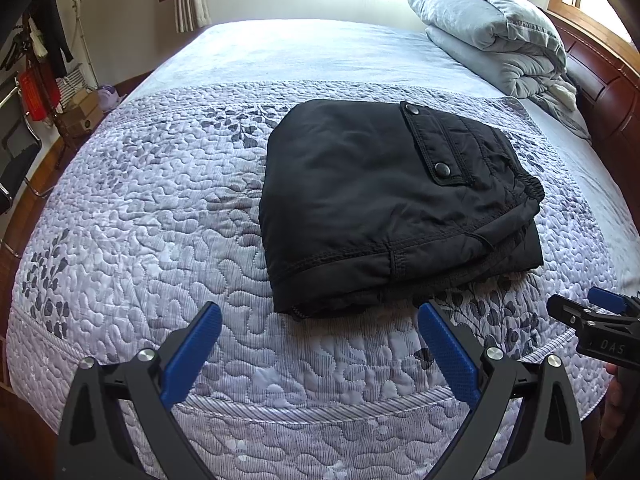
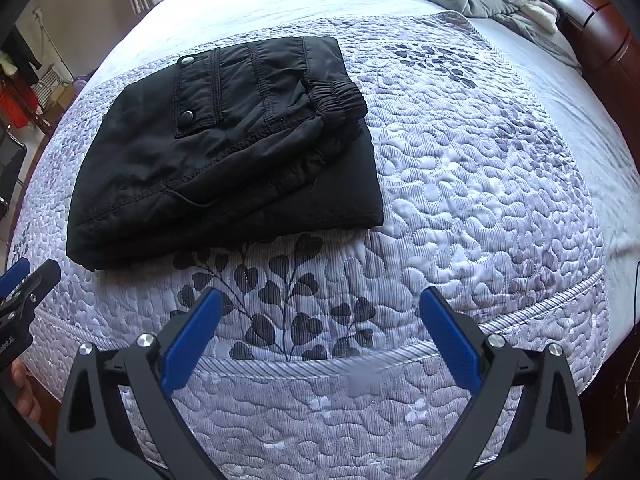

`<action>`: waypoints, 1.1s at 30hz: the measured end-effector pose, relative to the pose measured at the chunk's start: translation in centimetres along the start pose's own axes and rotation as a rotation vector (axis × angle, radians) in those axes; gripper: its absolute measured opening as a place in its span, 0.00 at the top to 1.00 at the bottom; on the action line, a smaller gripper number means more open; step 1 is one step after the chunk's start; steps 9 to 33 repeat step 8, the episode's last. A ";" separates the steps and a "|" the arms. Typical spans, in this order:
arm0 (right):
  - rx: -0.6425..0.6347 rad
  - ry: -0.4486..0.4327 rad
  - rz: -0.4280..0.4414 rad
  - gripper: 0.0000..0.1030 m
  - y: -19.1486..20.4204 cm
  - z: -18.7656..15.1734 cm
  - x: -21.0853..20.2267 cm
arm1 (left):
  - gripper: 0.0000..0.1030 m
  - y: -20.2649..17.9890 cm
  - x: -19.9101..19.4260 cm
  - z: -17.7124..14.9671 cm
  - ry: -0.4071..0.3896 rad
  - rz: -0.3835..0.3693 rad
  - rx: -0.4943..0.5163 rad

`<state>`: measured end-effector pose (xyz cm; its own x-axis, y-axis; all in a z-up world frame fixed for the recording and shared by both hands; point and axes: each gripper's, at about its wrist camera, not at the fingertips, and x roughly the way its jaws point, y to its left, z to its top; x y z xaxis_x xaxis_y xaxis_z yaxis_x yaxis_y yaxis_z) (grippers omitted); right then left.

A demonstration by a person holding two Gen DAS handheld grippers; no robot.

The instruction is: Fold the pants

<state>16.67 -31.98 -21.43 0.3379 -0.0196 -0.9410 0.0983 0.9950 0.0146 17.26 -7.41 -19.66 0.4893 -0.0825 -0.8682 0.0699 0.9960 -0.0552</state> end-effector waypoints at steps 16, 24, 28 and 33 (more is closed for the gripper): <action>0.000 0.001 0.000 0.04 0.0 0.0 0.0 | 0.04 0.0 -0.1 0.1 0.004 -0.030 -0.006; 0.000 0.001 0.000 0.04 0.0 0.0 0.0 | 0.04 0.0 -0.1 0.1 0.004 -0.030 -0.006; 0.000 0.001 0.000 0.04 0.0 0.0 0.0 | 0.04 0.0 -0.1 0.1 0.004 -0.030 -0.006; 0.000 0.001 0.000 0.04 0.0 0.0 0.0 | 0.04 0.0 -0.1 0.1 0.004 -0.030 -0.006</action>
